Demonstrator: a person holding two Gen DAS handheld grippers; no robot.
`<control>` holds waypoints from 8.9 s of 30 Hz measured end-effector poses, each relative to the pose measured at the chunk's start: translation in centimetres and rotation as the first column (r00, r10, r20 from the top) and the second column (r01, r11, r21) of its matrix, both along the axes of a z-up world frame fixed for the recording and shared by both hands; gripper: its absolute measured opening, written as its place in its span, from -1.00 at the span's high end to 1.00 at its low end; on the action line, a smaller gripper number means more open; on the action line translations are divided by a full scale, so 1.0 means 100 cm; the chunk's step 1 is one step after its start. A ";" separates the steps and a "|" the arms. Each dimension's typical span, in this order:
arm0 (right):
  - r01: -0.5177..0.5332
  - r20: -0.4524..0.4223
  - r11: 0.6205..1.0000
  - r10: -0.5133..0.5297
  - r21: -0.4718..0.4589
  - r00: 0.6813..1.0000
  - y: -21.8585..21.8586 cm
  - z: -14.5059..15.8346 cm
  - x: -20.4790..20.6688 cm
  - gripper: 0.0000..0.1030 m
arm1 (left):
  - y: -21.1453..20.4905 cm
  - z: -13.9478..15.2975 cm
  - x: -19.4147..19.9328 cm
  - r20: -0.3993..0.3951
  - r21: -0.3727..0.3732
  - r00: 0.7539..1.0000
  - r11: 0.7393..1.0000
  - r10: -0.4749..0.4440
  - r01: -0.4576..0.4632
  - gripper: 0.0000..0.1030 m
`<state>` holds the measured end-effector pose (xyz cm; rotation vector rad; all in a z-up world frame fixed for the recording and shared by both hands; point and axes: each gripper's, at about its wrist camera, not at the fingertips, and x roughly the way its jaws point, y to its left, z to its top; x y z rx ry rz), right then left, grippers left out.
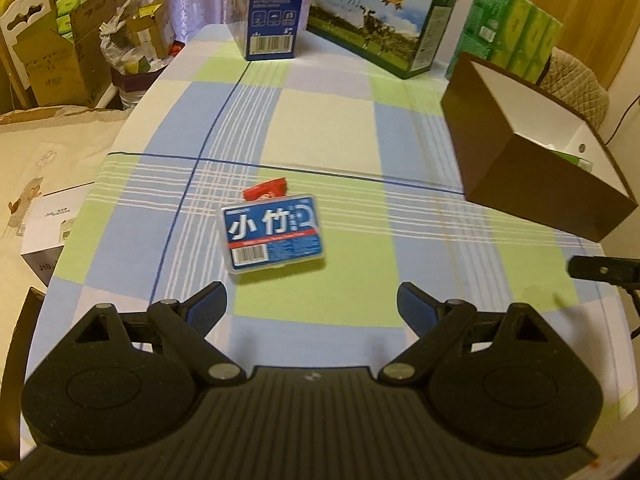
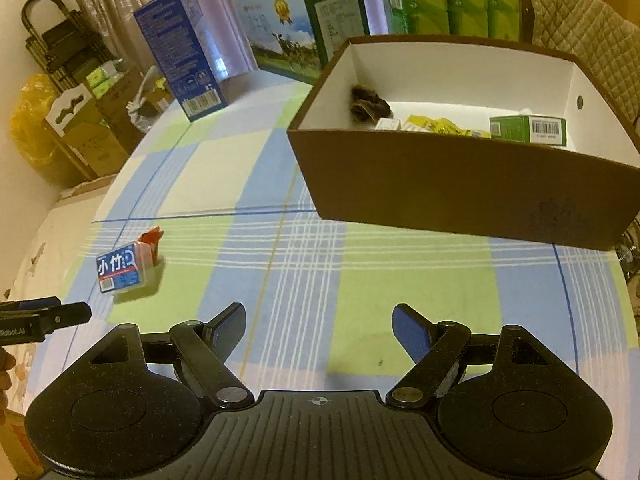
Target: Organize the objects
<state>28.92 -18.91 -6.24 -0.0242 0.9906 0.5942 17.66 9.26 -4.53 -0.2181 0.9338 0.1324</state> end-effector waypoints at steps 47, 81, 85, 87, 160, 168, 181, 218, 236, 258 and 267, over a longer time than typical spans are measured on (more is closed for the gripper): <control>0.094 -0.140 0.995 -0.099 -0.046 0.985 0.017 -0.030 0.046 -0.51 | 0.014 -0.056 0.038 -0.174 0.191 0.909 0.893 -0.378 0.407 -0.15; -0.440 -0.023 0.898 0.440 -0.019 0.898 0.233 -0.053 0.016 -0.48 | 0.102 -0.050 0.046 -0.198 0.137 0.964 0.979 0.180 -0.154 -0.12; -0.465 -0.026 0.884 0.465 -0.051 0.885 0.263 -0.069 0.017 -0.35 | 0.108 -0.050 0.050 -0.194 0.134 0.959 0.974 0.205 -0.182 -0.12; -0.469 -0.031 0.880 0.468 -0.068 0.883 0.275 -0.078 0.018 -0.30 | 0.112 -0.051 0.052 -0.192 0.133 0.957 0.972 0.218 -0.194 -0.12; -0.019 0.077 0.999 0.016 0.049 0.997 -0.112 0.043 0.030 0.52 | -0.205 0.059 0.103 0.040 0.103 0.937 0.935 -0.346 0.340 -0.12; 0.021 0.135 0.998 -0.029 0.062 0.990 -0.141 0.062 0.057 0.52 | -0.237 0.076 0.132 0.087 0.126 0.923 0.923 -0.374 0.363 -0.12; 0.019 0.199 0.996 -0.036 0.087 0.979 -0.140 0.079 0.114 0.52 | -0.265 0.081 0.188 0.101 0.163 0.913 0.912 -0.395 0.376 -0.12; 0.008 0.066 0.999 -0.011 0.036 0.998 -0.075 0.014 0.282 0.52 | -0.261 0.010 0.364 -0.042 0.184 0.939 0.921 -0.341 0.343 -0.13; 0.012 0.041 0.999 -0.014 0.049 0.999 -0.066 0.005 0.300 0.52 | -0.250 0.015 0.368 -0.026 0.192 0.946 0.927 -0.324 0.322 -0.63; 0.014 0.091 0.996 -0.022 0.086 0.996 -0.068 0.014 0.291 -0.28 | -0.224 0.041 0.325 0.031 0.185 0.970 0.955 -0.243 0.233 -0.98; 0.081 0.110 0.991 -0.092 0.103 0.990 -0.105 0.035 0.253 -0.42 | -0.226 0.056 0.292 0.067 0.162 0.968 0.959 -0.244 0.230 -0.98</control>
